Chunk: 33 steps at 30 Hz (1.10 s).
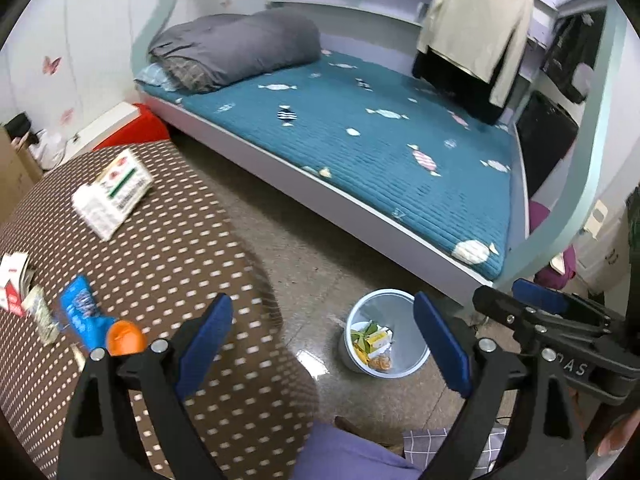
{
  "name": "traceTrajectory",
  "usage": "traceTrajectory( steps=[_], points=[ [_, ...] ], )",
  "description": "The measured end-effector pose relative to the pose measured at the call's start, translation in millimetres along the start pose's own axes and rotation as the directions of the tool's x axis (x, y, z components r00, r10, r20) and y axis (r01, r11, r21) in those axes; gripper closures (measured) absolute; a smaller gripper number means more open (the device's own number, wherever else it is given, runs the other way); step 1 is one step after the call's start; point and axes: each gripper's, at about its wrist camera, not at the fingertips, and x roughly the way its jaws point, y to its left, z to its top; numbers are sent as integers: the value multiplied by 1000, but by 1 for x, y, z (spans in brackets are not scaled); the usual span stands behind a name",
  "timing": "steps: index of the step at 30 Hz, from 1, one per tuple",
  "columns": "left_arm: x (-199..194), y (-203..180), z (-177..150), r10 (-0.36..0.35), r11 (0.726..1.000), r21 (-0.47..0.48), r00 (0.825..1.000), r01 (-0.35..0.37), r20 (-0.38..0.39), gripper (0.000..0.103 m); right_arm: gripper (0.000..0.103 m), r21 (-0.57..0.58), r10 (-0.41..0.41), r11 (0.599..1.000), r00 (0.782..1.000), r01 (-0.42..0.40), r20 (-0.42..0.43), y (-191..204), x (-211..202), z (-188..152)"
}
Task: Collect trash
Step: 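Move both open tools back over the polka-dot table, then grasp the blue snack wrapper with the right tool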
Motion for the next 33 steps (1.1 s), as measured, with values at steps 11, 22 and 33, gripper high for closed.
traceTrajectory(
  steps=[11,22,33],
  points=[
    [-27,81,-22,73,986,-152,997,-70,16,12,33,-161,62,985,998,-64,-22,83,11,3],
    [-62,170,-52,173,932,-326,985,-158,18,12,33,-364,149,916,985,-171,-87,191,28,1],
    [-95,245,-89,254,856,-465,967,-227,-4,12,33,-469,186,836,951,-286,-248,267,64,-6]
  ],
)
